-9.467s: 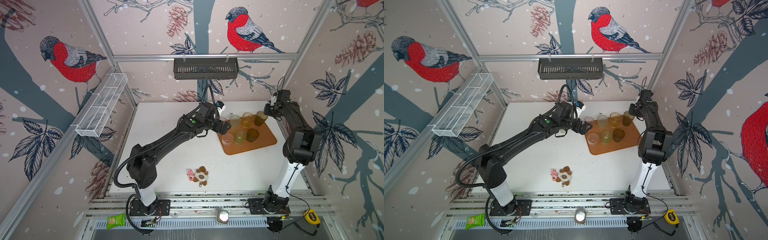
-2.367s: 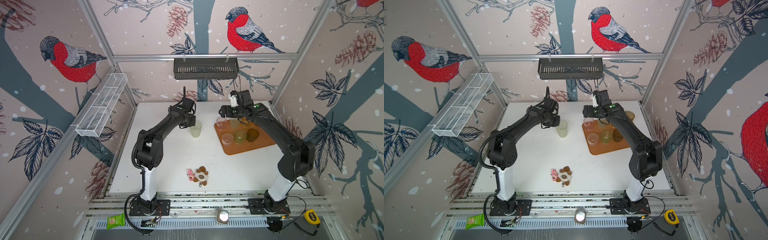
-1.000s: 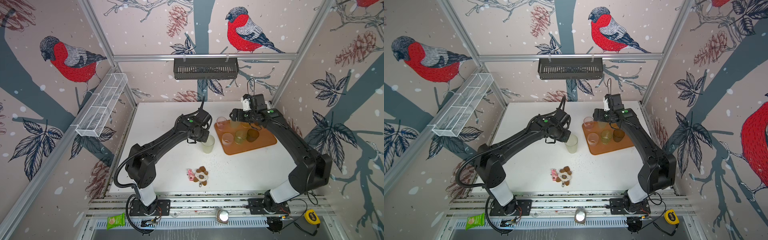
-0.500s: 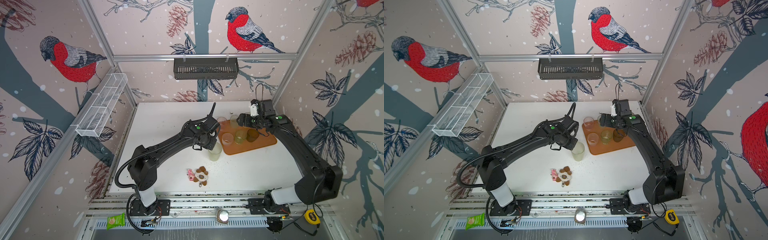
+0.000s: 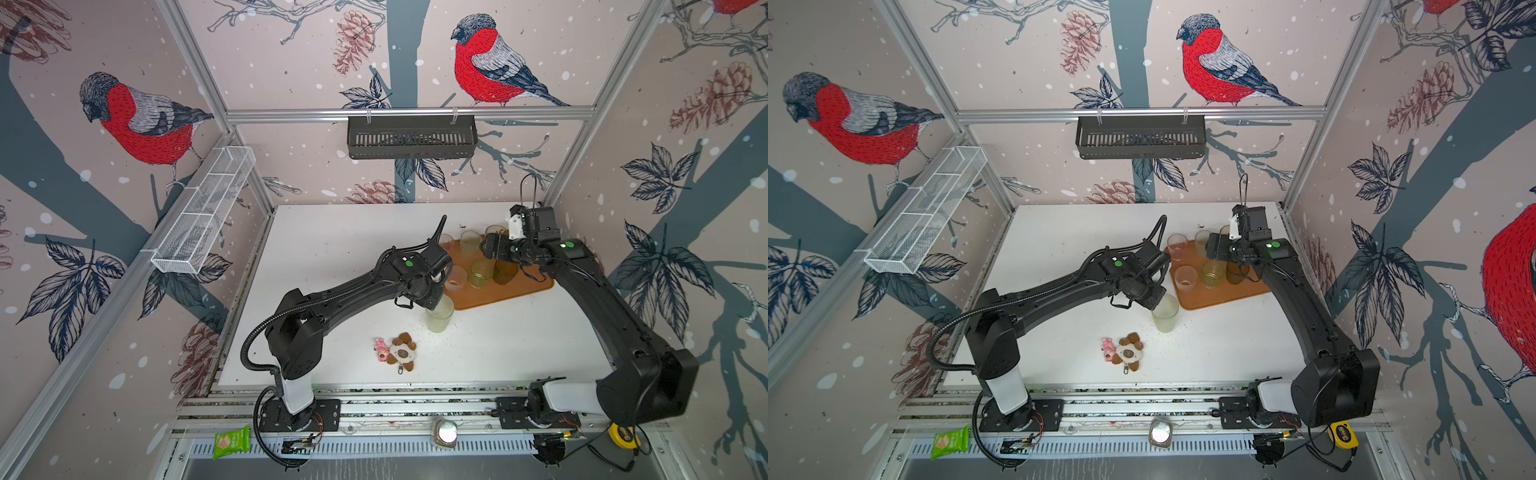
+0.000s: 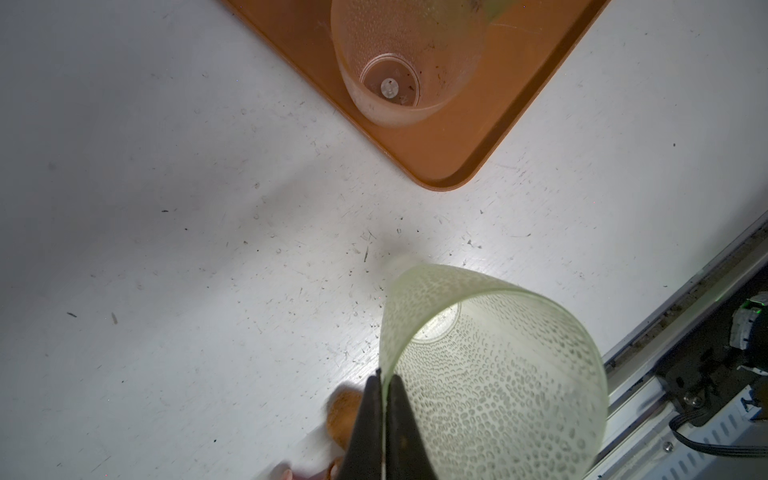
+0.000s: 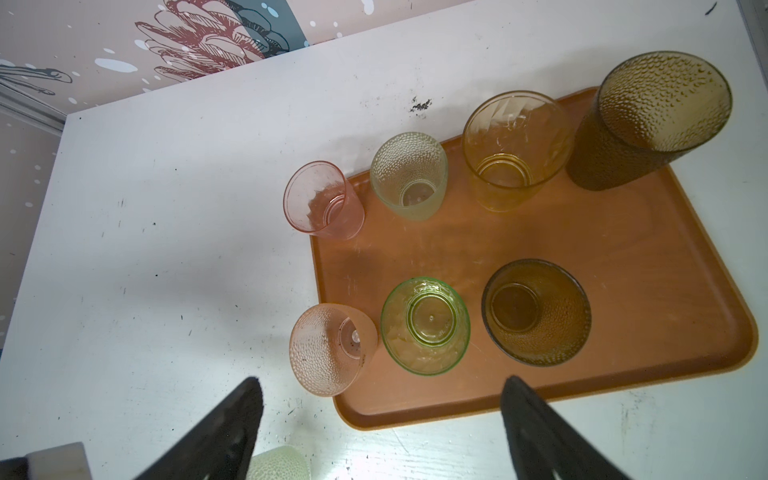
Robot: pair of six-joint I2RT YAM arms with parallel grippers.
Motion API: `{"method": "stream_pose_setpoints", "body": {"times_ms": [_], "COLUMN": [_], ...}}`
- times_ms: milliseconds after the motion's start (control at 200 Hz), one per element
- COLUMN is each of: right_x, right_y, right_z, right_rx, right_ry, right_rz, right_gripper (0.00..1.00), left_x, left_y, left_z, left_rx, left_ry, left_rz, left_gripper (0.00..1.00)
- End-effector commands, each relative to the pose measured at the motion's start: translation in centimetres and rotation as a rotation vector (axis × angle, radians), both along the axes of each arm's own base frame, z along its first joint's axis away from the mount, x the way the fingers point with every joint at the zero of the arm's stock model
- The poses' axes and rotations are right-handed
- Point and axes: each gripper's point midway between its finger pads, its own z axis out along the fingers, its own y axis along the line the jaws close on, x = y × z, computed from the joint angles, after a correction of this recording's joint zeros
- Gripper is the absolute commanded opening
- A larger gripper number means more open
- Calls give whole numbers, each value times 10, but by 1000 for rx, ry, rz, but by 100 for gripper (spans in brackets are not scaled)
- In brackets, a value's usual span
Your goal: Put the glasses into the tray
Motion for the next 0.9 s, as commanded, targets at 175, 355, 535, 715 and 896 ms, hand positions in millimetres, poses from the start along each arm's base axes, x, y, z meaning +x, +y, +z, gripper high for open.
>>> {"method": "stream_pose_setpoints", "body": {"times_ms": [175,355,535,715,896], "right_x": [-6,-7,-8,-9,-9], "right_y": [-7,-10,-11,-10,-11], "right_z": [2,5,5,5,7], "right_rx": [-13,-10,-12,-13,-14], "right_ry": [-7,-15,-13,-11,-12], "right_rz": [-11,-18,-20,-14,-14], "right_gripper": [91,91,91,91,91], "left_x": [-1,-4,-7,-9,-12], "left_y": [-14,-17,-19,-20,-17], "left_z": [-3,-9,-14,-15,-18], "left_rx": [-12,3,7,10,12], "left_ry": [-16,-26,-30,-30,-25], "left_rz": [-39,-52,-58,-64,-64], "left_gripper": [0,0,0,2,6]}}
